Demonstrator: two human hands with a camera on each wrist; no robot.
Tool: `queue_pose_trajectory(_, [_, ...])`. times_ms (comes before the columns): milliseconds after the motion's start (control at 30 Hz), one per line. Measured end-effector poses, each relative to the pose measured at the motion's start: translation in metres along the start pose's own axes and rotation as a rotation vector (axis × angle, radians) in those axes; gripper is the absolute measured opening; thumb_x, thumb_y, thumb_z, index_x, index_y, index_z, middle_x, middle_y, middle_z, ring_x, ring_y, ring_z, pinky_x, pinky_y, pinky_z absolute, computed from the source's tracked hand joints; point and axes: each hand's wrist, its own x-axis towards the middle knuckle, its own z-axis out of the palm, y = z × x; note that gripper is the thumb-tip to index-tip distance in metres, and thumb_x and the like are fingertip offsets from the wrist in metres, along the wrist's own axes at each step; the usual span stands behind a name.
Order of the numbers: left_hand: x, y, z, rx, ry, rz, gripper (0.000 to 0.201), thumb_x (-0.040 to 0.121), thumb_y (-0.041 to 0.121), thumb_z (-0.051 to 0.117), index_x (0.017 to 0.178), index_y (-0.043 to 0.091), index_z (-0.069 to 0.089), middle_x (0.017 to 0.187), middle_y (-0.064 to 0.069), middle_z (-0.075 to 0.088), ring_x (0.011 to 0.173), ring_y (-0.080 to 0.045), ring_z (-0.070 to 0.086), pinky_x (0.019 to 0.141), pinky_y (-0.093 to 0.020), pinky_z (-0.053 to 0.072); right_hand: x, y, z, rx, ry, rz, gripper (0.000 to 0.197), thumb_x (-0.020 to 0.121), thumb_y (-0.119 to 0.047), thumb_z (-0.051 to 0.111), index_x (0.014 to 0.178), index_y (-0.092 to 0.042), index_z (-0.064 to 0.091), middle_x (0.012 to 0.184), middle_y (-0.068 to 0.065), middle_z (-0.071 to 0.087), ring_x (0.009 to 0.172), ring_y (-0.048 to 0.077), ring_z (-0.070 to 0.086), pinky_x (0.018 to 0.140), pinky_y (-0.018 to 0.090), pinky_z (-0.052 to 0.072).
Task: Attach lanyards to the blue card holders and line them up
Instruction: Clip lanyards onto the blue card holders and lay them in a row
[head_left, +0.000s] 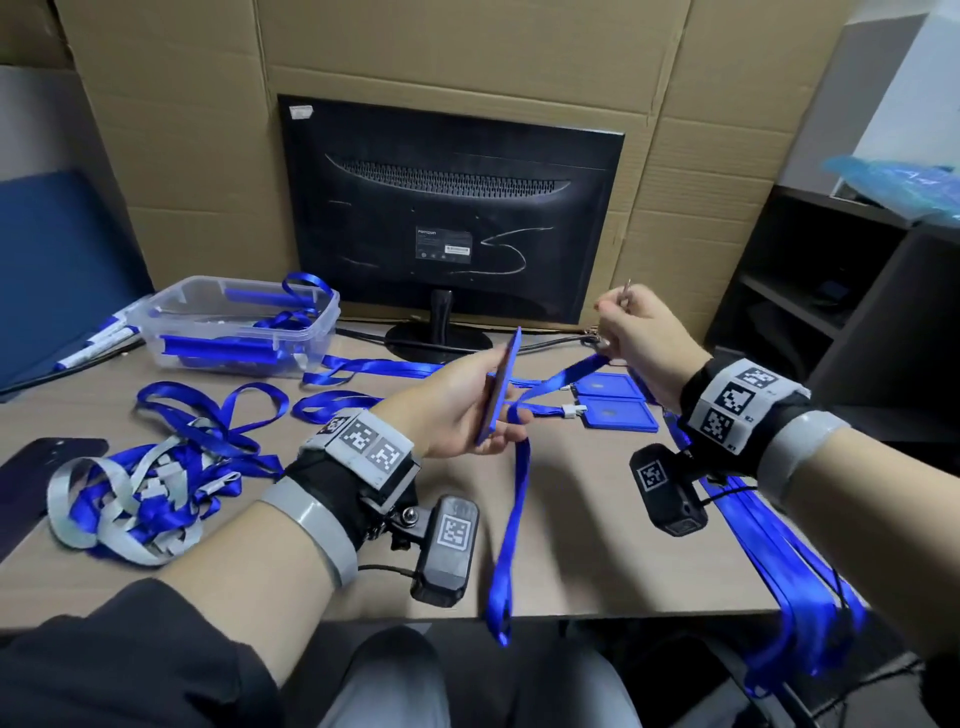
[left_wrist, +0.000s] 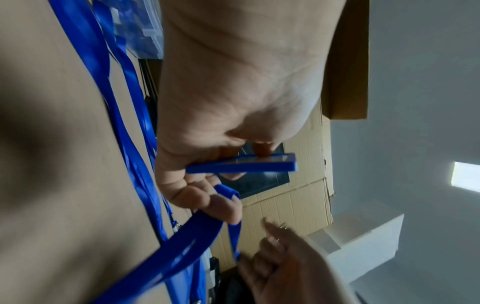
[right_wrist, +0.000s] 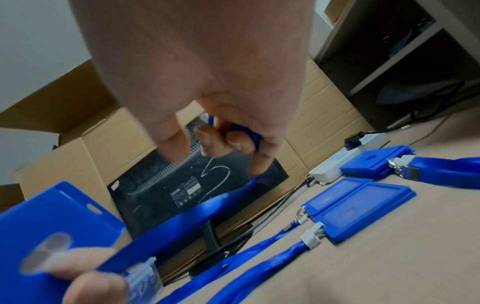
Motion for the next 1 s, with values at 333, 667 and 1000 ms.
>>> queue_pose_trajectory(333, [-0.014, 0.016, -0.010, -0.261, -0.048, 0.175, 0.060, 0.102, 0.064, 0.040, 0.070, 0.015, 0.050, 0.079, -0.014, 0.063, 0.063, -0.025, 0.059, 0.063, -0.031, 0.052, -0.026, 0.016, 0.033, -0.386, -0.729, 0.262, 0.049, 0.072, -0.048, 0.089, 0.114, -0.029, 0.073, 0.086, -0.017, 0.070, 0.090, 0.007, 0.063, 0.090, 0.027, 0.047])
queue_pose_trajectory(667, [-0.037, 0.024, -0.053, -0.292, 0.227, 0.350, 0.055, 0.105, 0.057, 0.046, 0.139, 0.014, 0.057, 0.081, -0.012, 0.061, 0.063, -0.026, 0.063, 0.056, -0.030, 0.055, -0.012, -0.004, 0.082, -0.233, -0.607, 0.230, 0.024, 0.098, -0.028, 0.068, 0.085, -0.008, 0.068, 0.059, 0.005, 0.050, 0.049, 0.017, 0.044, 0.044, 0.023, 0.028])
queue_pose_trajectory(1000, [-0.061, 0.019, -0.133, -0.145, 0.594, 0.364, 0.032, 0.106, 0.053, 0.046, 0.120, 0.025, 0.055, 0.095, -0.009, 0.077, 0.071, -0.030, 0.079, 0.052, -0.041, 0.062, 0.042, -0.044, 0.167, 0.206, -0.323, 0.135, 0.016, 0.100, -0.017, 0.066, 0.093, -0.003, 0.069, 0.085, 0.013, 0.075, 0.066, 0.016, 0.075, 0.050, 0.021, 0.056])
